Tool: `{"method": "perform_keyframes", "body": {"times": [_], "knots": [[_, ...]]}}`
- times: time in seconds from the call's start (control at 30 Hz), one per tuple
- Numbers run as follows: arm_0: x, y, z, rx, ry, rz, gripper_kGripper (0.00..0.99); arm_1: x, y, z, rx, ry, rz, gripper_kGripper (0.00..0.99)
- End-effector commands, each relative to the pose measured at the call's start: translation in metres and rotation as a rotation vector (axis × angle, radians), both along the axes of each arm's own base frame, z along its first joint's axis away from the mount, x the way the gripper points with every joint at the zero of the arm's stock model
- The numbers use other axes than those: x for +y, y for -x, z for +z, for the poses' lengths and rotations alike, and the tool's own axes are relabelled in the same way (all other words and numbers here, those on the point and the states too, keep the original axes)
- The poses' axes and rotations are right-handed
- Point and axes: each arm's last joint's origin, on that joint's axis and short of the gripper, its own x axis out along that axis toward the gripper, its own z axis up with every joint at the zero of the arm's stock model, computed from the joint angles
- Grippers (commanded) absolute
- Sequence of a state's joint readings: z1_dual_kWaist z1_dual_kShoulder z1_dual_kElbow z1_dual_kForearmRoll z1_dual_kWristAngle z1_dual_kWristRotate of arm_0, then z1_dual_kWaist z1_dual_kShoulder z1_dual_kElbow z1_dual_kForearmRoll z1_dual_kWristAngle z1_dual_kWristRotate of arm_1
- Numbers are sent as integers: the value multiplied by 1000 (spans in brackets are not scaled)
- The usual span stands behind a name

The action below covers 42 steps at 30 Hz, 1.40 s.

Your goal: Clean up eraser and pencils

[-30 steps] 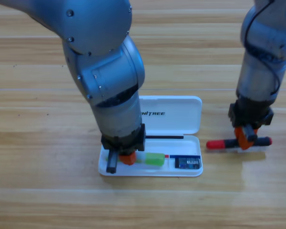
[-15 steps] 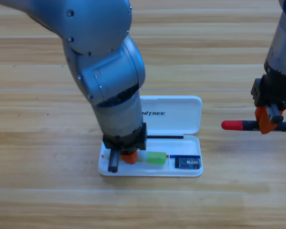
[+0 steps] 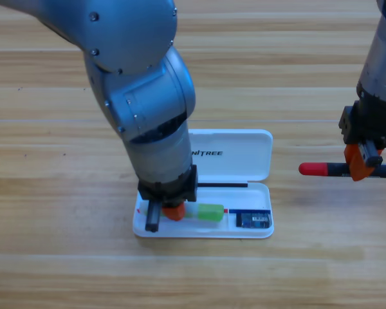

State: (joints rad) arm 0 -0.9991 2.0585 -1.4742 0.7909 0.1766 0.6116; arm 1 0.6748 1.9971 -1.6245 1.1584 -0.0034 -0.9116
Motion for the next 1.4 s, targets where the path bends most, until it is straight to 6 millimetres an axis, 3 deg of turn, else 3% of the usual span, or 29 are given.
{"method": "perform_keyframes", "body": {"times": [0.03, 0.1, 0.13, 0.2, 0.4, 0.57, 0.67, 0.77, 0.9, 1.03, 1.17, 1.4], "knots": [[6, -7, -17, 22, -30, 30, 227, -7, -1, -10, 34, 34, -19, 0], [7, -6, -17, 22, -34, 38, 726, -6, -1, -10, 36, 34, -17, 0], [7, -6, -16, 20, -33, 40, 873, -6, -1, -10, 36, 34, -19, 0], [8, -5, -16, 19, -34, 42, 985, -6, -2, -11, 36, 34, -19, 0], [10, -5, -14, 14, -33, 44, 990, -3, 2, -7, 37, 17, -14, 0], [15, -1, -3, 4, -15, 45, 990, 16, 15, 9, 32, -5, 16, 0], [32, 11, 33, -18, 33, 49, 990, 34, 21, 14, 25, -12, 36, 0], [59, 30, 88, -56, 109, 46, 990, 57, 26, 14, 34, -4, 57, 0], [120, 52, 158, -149, 247, 99, 990, 91, 25, 5, 35, -4, 73, 0], [179, 66, 195, -206, 335, 178, 990, 124, 19, -11, 40, 9, 80, 0], [208, 73, 204, -235, 348, 233, 990, 149, 15, -28, 36, 17, 89, 0], [213, 79, 199, -189, 376, 263, 990, 175, 10, -52, 33, 27, 93, 0]]}}
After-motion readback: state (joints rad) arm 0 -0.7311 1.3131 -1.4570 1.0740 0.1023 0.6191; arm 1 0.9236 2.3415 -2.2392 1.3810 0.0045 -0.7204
